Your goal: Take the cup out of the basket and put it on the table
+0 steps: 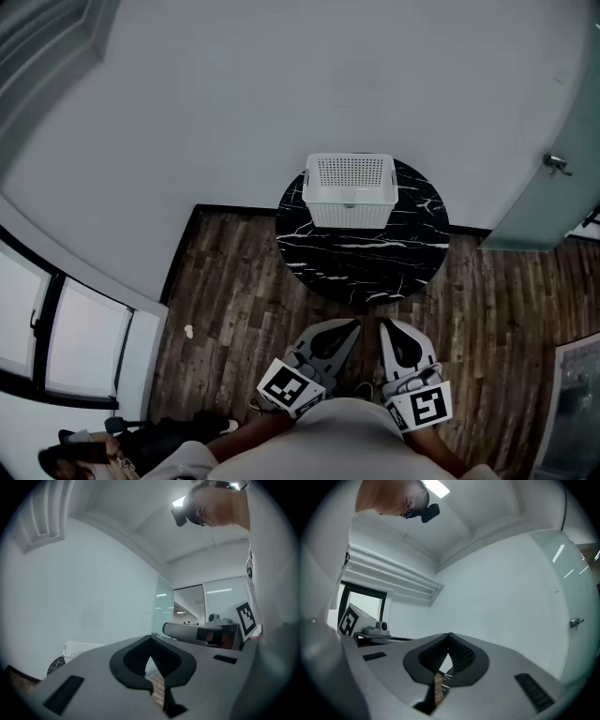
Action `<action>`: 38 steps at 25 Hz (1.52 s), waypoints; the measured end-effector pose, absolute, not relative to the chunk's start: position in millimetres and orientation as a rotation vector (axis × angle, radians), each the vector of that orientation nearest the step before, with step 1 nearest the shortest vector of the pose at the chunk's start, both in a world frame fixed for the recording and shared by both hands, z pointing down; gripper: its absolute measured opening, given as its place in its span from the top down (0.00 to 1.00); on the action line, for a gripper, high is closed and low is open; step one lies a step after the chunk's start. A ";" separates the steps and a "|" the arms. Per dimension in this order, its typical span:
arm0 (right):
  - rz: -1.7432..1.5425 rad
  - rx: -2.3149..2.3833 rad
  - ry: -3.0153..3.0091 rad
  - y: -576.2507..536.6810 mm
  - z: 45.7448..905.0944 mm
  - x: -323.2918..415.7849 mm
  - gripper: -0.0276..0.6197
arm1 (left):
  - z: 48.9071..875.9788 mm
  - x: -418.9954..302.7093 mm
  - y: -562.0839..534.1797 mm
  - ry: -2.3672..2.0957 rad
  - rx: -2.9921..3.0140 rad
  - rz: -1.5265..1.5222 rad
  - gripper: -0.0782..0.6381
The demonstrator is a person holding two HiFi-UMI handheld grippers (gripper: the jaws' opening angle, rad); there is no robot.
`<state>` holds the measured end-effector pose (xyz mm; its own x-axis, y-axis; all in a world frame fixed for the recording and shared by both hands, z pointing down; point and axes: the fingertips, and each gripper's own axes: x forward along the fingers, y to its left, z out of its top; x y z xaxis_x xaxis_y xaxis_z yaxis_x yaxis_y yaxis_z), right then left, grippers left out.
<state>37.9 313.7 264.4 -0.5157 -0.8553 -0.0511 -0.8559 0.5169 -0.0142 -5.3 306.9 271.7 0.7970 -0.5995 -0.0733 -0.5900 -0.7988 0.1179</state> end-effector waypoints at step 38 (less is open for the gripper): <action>-0.026 -1.401 2.674 336.4 262.3 124.5 0.95 | 278.2 86.9 325.1 -1.014 2.875 -0.113 0.89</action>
